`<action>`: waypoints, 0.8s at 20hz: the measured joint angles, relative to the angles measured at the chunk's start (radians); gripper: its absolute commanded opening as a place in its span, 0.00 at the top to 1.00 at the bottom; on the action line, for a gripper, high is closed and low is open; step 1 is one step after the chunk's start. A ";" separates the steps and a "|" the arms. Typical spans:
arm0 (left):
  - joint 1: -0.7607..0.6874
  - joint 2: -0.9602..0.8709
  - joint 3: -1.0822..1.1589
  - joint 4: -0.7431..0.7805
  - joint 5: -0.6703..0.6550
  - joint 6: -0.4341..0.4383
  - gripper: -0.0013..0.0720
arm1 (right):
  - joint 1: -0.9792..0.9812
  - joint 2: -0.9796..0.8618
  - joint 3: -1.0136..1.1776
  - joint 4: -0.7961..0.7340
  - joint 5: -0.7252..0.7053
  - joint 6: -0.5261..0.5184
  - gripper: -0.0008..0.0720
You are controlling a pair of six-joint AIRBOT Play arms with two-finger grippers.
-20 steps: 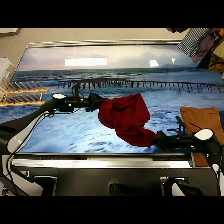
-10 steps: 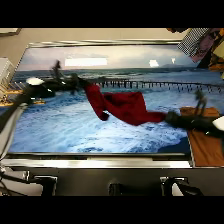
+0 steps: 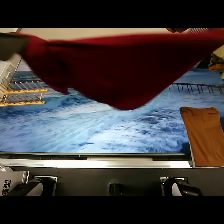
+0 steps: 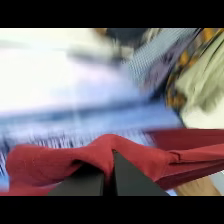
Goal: Fold the clothes and pants, and hang the long-sleeved shirts on hangers.
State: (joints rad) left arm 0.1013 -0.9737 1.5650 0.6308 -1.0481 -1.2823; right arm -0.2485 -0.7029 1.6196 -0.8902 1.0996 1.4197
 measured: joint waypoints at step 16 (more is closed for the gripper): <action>-0.011 -0.145 -0.014 0.195 0.031 -0.198 0.96 | 0.033 -0.430 0.204 -0.076 0.249 0.198 0.94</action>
State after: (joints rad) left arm 0.0898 -1.1183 1.5505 0.8257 -1.0172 -1.4807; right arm -0.2153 -1.1328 1.8233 -0.9661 1.3491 1.6180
